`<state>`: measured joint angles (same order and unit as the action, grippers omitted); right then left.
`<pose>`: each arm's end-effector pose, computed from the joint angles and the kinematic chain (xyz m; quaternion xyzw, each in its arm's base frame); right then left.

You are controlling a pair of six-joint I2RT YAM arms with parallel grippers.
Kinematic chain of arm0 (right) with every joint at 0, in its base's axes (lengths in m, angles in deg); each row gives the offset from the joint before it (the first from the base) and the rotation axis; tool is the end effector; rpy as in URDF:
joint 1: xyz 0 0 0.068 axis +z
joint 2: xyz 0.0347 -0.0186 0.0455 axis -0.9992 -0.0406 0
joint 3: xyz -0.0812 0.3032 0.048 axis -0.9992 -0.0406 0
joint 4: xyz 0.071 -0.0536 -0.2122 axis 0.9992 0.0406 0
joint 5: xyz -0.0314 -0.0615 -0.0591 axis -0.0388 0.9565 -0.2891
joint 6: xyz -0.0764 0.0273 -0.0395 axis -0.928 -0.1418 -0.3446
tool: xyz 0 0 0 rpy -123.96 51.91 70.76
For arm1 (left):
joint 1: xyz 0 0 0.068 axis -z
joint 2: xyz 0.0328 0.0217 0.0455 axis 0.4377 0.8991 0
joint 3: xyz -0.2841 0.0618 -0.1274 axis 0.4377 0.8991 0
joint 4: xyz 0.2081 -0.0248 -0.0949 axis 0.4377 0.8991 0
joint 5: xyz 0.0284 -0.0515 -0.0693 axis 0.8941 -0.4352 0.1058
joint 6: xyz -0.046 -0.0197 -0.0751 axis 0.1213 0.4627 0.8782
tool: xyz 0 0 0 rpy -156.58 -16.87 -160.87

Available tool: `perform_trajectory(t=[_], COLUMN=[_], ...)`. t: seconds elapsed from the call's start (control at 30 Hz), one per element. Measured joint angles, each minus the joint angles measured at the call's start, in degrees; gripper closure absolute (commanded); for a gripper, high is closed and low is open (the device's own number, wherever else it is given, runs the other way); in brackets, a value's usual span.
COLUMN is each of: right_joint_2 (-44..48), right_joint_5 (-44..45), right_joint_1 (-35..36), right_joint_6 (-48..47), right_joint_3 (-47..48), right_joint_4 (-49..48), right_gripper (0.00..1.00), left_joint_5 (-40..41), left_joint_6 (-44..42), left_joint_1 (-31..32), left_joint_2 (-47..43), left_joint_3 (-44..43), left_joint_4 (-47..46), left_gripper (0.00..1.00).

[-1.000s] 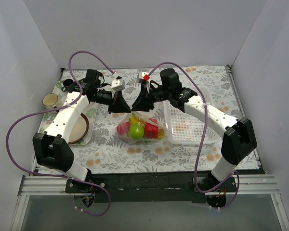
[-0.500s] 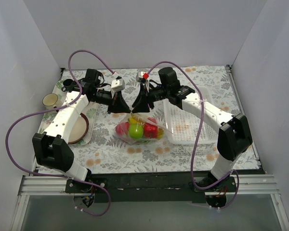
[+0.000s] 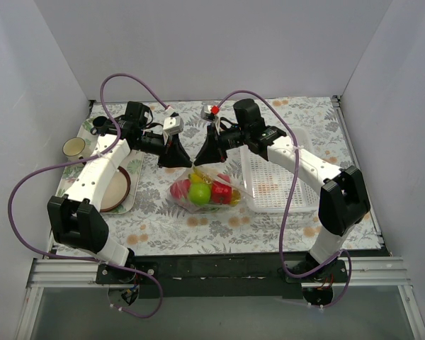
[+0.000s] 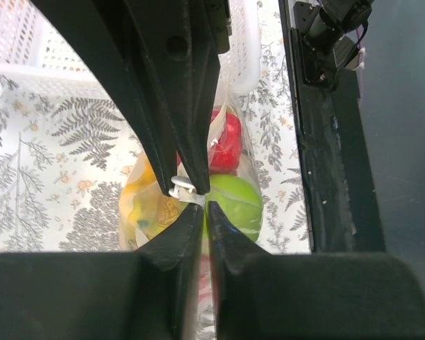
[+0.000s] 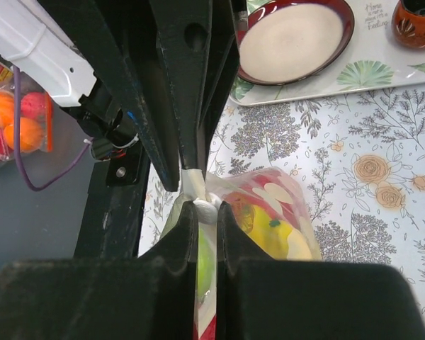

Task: Open the zip-top bag and remove the fake food

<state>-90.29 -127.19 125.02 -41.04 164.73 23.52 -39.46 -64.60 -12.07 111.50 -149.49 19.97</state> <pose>0.2738 0.2952 0.3729 -0.4997 0.5916 0.5330 0.3409 0.2367 -0.1353 0.3743 0.3117 0.7603 -0.5420 0.1764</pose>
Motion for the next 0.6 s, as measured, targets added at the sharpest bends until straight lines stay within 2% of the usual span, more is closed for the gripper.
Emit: perform_trajectory(t=[0.17, 0.27, 0.37, 0.6], right_joint_2=[0.22, 0.42, 0.48, 0.92], right_joint_5=[1.16, 1.44, 1.55, 1.51], right_joint_1=[-0.24, -0.26, -0.24, -0.13], right_joint_6=[0.26, 0.28, 0.31, 0.33], right_joint_3=[-0.07, -0.09, -0.09, -0.09], right_joint_4=[-0.15, -0.15, -0.15, 0.15], right_gripper=[0.99, 0.99, 0.99, 0.99], left_joint_5=[-0.31, -0.70, -0.87, -0.66], left_joint_6=[-0.09, -0.15, -0.17, -0.13], left_joint_1=[-0.02, -0.02, -0.02, 0.02], left_joint_2=[-0.02, -0.02, -0.02, 0.00], left_joint_3=[0.00, 0.00, -0.15, -1.46], left_joint_4=[-0.04, 0.13, 0.33, 0.57], left_gripper=[0.62, 0.61, 0.63, 0.82])
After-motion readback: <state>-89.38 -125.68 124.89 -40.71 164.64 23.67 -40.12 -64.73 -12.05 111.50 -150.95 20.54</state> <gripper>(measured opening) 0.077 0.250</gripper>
